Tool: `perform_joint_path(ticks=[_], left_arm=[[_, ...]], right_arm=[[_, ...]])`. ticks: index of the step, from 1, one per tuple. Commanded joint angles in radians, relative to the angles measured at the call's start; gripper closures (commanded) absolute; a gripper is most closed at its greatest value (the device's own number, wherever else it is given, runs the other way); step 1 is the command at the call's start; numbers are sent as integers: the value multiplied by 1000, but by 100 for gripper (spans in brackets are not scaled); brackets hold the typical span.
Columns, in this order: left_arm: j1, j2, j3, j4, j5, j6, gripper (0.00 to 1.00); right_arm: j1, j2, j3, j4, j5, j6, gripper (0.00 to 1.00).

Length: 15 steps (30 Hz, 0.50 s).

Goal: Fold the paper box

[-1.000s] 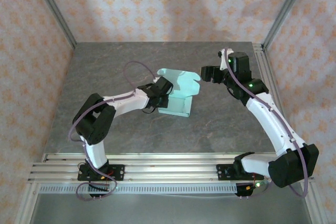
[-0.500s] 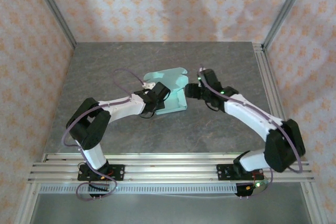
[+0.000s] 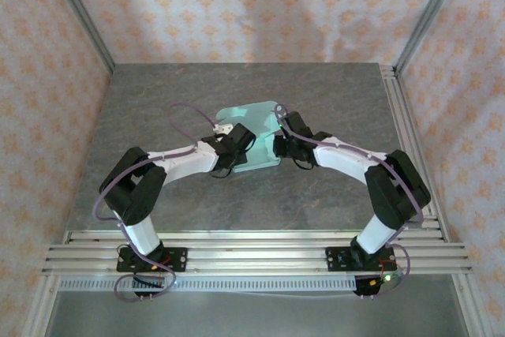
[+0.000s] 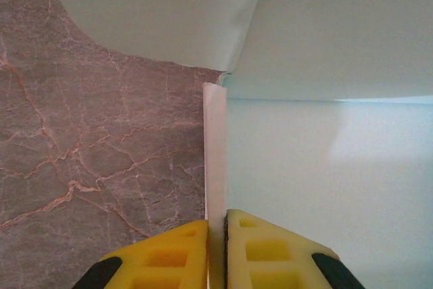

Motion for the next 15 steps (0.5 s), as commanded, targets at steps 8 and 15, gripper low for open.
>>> perform_joint_path(ticks=[8,15], left_arm=[[-5,14,37,-45,-45,-10,87],[-6,24,46,-46,-38,-7,86]], right_arm=[[1,71,46,28,-89,-25,86],[9,99,76,-13,-94,-50,87]])
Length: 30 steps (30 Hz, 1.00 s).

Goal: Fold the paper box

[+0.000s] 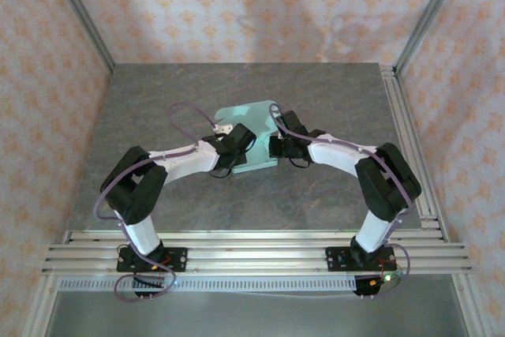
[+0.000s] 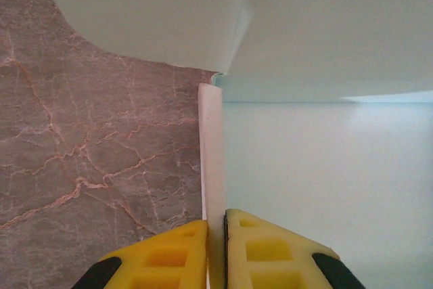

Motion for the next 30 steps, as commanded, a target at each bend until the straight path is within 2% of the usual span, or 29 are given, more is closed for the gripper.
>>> perform_joint_path(ticks=[1,15,22,25,30], left_arm=[[-5,16,34,-21,-33,-8,87],[-6,11,33,-26,-38,-6,87],[-6,13,33,-27,-39,-9,87],[-5,13,32,-28,-40,-8,86],[-6,13,31,-33,-44,-9,87]], right_arm=[[13,25,39,-37,-2,-30,87],[54,104,129,-197,145,-83,85],[98,154,193,-307,268,-125,85],[103,139,186,-291,255,-117,85],[95,48,127,-169,183,-99,80]])
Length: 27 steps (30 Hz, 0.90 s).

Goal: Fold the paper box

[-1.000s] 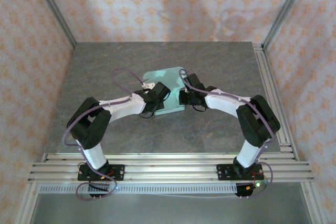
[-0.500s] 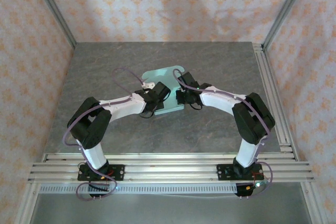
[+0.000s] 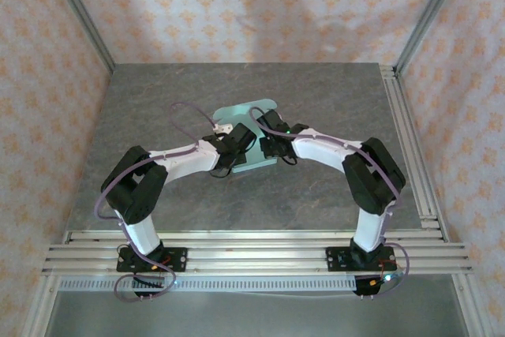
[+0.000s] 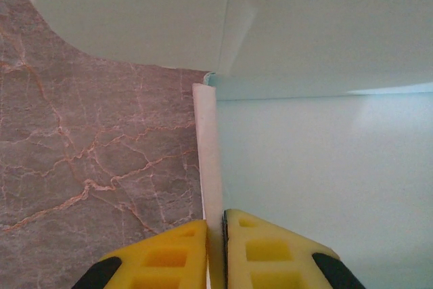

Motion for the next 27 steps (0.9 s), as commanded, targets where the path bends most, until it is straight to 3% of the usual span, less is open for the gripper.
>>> perform_joint_path(ticks=[1,6,10,19,27], left_arm=[[-6,9,23,-17,-32,-9,87],[-4,9,24,-21,-34,-9,87],[-5,8,20,-20,-36,-9,87],[-6,13,23,-19,-31,-9,87],[-5,17,26,-22,-29,-6,87]], right_arm=[[-3,-63,-46,35,-47,8,78],[-30,-126,-97,104,-43,25,72],[-82,-163,-151,167,-121,73,70],[-146,-112,-165,208,-319,102,74],[-147,-77,-155,211,-333,99,78]])
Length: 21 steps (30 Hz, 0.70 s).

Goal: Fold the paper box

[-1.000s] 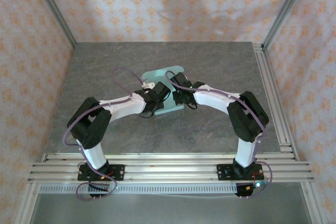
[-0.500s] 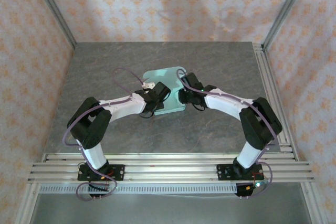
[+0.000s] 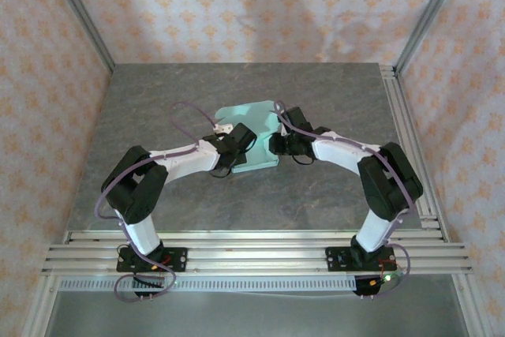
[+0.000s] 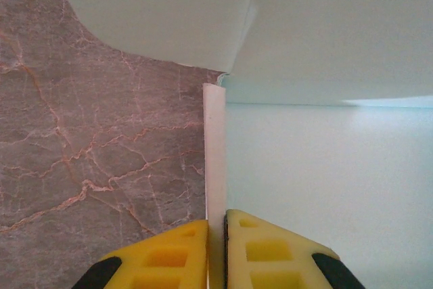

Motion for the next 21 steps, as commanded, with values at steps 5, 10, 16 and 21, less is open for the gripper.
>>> perform_joint_path(ticks=[5,10,16,21], left_arm=[[-4,20,28,-20,-27,-5,87],[-5,24,30,-19,-25,-3,87],[-4,21,30,-17,-21,-3,87],[-5,20,30,-16,-20,-2,87]], right_arm=[[-2,9,7,16,-25,7,82],[0,9,12,6,-39,2,83],[35,39,56,-81,62,-47,83],[77,76,98,-138,151,-75,83]])
